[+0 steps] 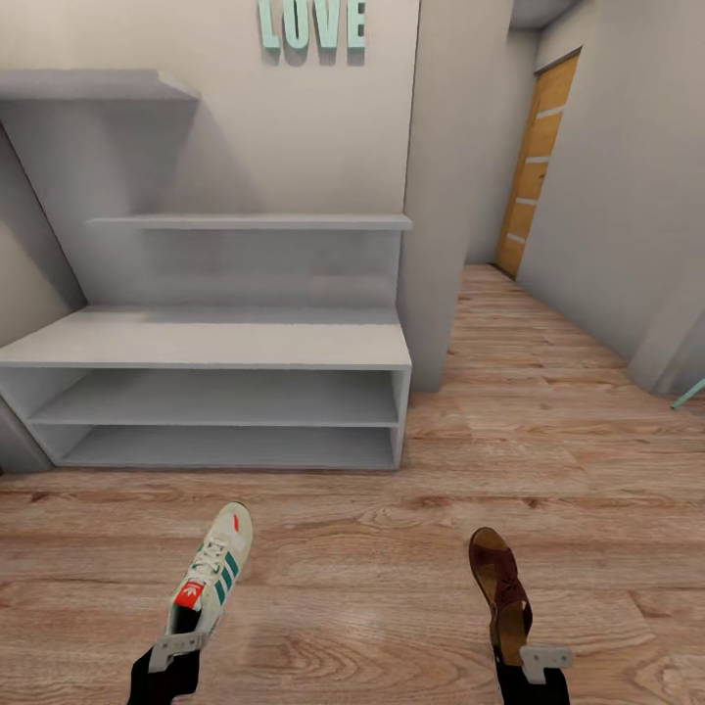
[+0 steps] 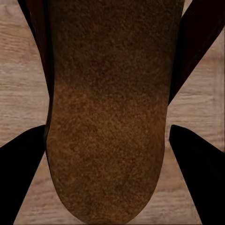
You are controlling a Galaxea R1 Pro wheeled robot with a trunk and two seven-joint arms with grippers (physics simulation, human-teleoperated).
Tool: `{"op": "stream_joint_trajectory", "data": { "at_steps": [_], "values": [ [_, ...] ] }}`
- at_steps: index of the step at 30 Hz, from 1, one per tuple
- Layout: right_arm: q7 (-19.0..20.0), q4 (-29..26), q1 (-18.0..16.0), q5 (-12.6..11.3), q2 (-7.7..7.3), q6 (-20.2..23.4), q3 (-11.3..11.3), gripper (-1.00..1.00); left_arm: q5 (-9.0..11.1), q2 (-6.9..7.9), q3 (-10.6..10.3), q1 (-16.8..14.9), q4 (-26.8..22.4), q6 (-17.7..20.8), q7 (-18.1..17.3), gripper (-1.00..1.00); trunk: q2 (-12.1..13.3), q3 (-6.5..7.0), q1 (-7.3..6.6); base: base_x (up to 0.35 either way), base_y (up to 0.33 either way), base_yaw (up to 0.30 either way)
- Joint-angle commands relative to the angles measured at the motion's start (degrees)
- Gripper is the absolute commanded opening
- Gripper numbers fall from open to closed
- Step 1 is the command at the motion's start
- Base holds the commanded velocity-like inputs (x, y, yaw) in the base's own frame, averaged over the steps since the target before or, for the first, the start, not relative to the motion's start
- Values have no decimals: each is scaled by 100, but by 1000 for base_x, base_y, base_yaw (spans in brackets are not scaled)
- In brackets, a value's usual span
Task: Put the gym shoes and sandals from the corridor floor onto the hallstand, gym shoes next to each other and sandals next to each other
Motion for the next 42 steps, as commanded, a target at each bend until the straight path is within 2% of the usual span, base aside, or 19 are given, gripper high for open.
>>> {"op": "stream_joint_trajectory", "data": {
  "at_steps": [1, 2, 3, 5, 6, 9, 12, 14, 19, 24, 25, 29, 32, 33, 35, 36, 42],
  "values": [
    [-28, 4, -4, 73, -46, -13, -148, -100, -48, -21, -4, -154, 5, 195, -36, -100, -2, -5, -1, 0, 0, 0],
    [-27, 3, -4, 73, -68, -11, -239, -100, -48, -27, -34, -224, 5, 322, -33, -100, -2, -5, -1, 0, 0, 0],
    [-27, -3, -5, 74, -111, -9, -449, -100, -46, -38, -96, -364, 4, 606, -24, -100, -2, -5, -1, 0, 0, 0],
    [-23, -9, -5, 77, -154, -8, -682, -100, -44, -50, -158, -516, 3, 907, -14, -100, -2, -5, -1, 0, 0, 0],
    [-19, -14, -5, 78, -201, -7, -918, -100, -40, -61, -218, -676, 3, 1198, -5, -100, -2, -5, -1, 0, 0, 0],
    [-8, -19, -5, 80, -303, -4, -1306, -100, -38, -127, -297, -1011, 3, 1721, 10, -100, -2, -5, -1, 0, 0, 0],
    [-3, -26, -5, 79, -402, 0, -1513, -100, -43, -238, -337, -1343, 3, 2161, 41, -100, -2, -5, -1, 0, 0, 0],
    [-2, -30, -5, 78, -435, 1, -1566, -100, -43, -292, -346, -1504, 4, 2365, 99, -100, -2, -5, -1, 0, 0, 0],
    [0, -104, -5, 80, -481, 8, -1643, -100, -33, -447, -355, -2117, 10, 3227, 557, -100, -2, -5, -1, 0, 0, 0],
    [1, -173, -5, 84, -487, 18, -1654, -100, -31, -515, -359, -2460, 16, 3731, 705, -100, -2, -5, -1, 0, 0, 0],
    [1, -192, -5, 88, -488, 20, -1657, -100, -31, -569, -362, -2591, 19, 3874, 739, -100, -2, -5, -1, 0, 0, 0],
    [1, -204, -5, 93, -489, 21, -1656, -100, -31, -639, -372, -2670, 13, 3938, 714, -100, -2, -5, -1, 0, 0, 0],
    [1, -226, -5, 98, -483, 21, -1651, -100, -34, -648, -512, -2684, -4, 3966, 688, -100, -2, -5, -1, 0, 0, 0],
    [1, -308, -5, 99, -482, 29, -1652, -100, -33, -661, -643, -2689, -40, 3994, 707, -100, -42, -27, 21, 0, 0, 0],
    [1, -352, -5, 99, -481, 34, -1656, -100, -29, -695, -730, -2718, -82, 4005, 724, -100, -122, -75, 65, 0, 0, 0],
    [1, -371, -5, 99, -481, 32, -1658, -100, -15, -715, -763, -2978, -100, 4054, 733, -100, -162, -102, 87, 0, 0, 0],
    [1, -407, -5, 99, -480, 30, -1658, -100, -18, -717, -767, -3204, -102, 4324, 741, -100, -403, -263, 219, 0, 0, 0]
  ]
}}
